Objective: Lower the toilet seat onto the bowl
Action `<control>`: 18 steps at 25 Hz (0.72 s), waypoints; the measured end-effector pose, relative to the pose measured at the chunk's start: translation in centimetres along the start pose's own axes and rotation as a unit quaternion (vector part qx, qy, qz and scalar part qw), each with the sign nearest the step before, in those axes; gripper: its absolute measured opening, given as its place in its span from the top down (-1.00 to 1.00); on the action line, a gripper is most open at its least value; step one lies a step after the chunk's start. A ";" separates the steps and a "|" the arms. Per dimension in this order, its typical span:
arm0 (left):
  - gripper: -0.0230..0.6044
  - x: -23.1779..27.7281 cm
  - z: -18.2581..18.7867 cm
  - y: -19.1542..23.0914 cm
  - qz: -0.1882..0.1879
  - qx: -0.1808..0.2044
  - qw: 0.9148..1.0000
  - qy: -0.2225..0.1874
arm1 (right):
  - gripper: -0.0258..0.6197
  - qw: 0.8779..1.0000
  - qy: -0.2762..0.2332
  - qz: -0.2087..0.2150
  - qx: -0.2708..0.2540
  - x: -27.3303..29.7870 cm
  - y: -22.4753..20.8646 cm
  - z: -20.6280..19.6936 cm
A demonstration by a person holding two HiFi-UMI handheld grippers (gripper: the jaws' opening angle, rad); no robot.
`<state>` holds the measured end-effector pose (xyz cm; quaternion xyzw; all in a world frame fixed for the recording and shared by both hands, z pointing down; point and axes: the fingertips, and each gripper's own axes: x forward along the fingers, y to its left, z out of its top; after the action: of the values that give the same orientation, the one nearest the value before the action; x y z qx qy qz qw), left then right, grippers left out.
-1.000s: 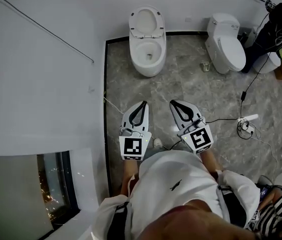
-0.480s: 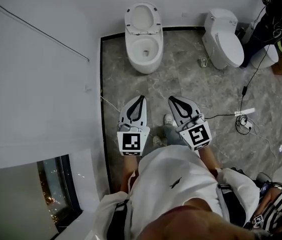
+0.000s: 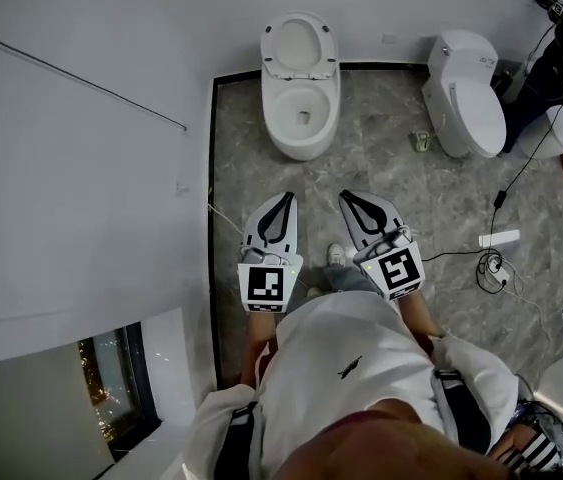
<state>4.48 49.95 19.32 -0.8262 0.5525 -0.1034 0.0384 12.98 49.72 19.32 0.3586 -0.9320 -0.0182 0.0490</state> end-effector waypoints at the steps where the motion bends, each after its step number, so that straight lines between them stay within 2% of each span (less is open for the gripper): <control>1: 0.84 0.9 0.1 0.1 0.003 0.001 1.000 0.002 | 0.83 1.000 0.000 0.003 0.000 0.5 -0.8 0.0; 10: 0.84 6.8 0.8 1.1 0.022 0.005 1.000 0.018 | 0.83 1.000 -0.004 0.017 0.011 3.9 -7.4 -0.3; 18: 0.84 9.3 0.7 1.2 0.028 0.006 0.999 0.027 | 0.83 0.999 -0.004 0.028 0.019 5.4 -9.6 -0.8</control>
<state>6.95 40.87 19.63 -0.8070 0.5756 -0.1282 0.0315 15.45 39.00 19.86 0.3328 -0.9422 -0.0005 0.0385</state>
